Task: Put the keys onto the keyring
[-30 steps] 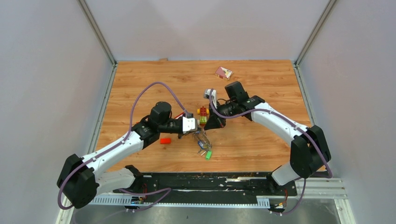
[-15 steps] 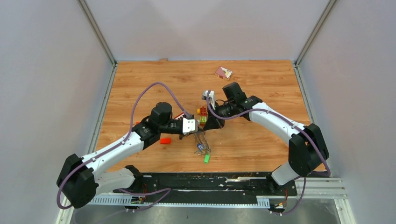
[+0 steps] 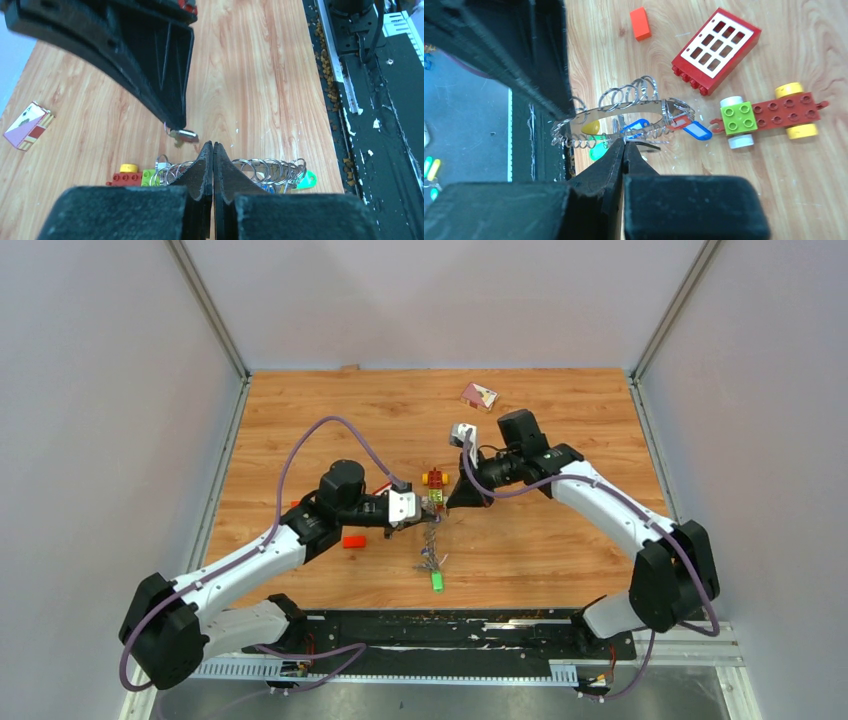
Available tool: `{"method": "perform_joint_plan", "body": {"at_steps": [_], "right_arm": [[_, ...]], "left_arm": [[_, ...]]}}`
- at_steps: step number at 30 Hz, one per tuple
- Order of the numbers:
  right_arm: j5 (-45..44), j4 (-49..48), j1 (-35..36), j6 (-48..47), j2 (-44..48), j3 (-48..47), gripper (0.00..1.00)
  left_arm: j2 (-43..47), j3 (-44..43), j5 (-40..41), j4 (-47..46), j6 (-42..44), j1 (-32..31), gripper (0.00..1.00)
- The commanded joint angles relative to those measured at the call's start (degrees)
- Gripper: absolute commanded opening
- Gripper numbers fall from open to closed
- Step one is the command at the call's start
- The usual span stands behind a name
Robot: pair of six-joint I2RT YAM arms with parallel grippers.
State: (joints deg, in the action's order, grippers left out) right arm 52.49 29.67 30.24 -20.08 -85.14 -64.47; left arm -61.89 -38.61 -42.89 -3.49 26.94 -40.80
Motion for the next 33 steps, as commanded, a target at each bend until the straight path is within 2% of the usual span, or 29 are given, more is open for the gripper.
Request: {"method": "perform_joint_plan", "body": {"at_steps": [1, 9, 20, 23, 27, 33], "right_arm": [[2.5, -0.5, -0.1, -8.5, 6.9, 1.5, 0.0], [-0.7, 1.5, -0.1, -17.4, 13.2, 4.7, 0.0], [-0.4, -1.2, -0.1, -10.8, 15.7, 4.1, 0.0], [-2.8, -1.1, -0.5, -11.3, 15.8, 4.4, 0.0], [-4.3, -0.5, -2.8, -11.2, 15.5, 4.4, 0.0], [-3.6, 0.8, -6.7, -10.7, 15.4, 4.2, 0.0]], "left_arm": [[0.9, -0.2, -0.9, -8.6, -6.8, 0.5, 0.0], [-0.9, 0.2, -2.8, -17.0, -18.5, 2.5, 0.0], [-5.7, -0.9, -5.6, -27.7, -30.4, 3.3, 0.0], [-5.8, -1.5, -5.2, -24.7, -27.3, 3.3, 0.0], [-6.1, -1.2, -3.7, -17.2, -16.0, 3.3, 0.0], [-6.4, 2.8, -2.8, -15.0, -6.4, 3.6, 0.0]]}}
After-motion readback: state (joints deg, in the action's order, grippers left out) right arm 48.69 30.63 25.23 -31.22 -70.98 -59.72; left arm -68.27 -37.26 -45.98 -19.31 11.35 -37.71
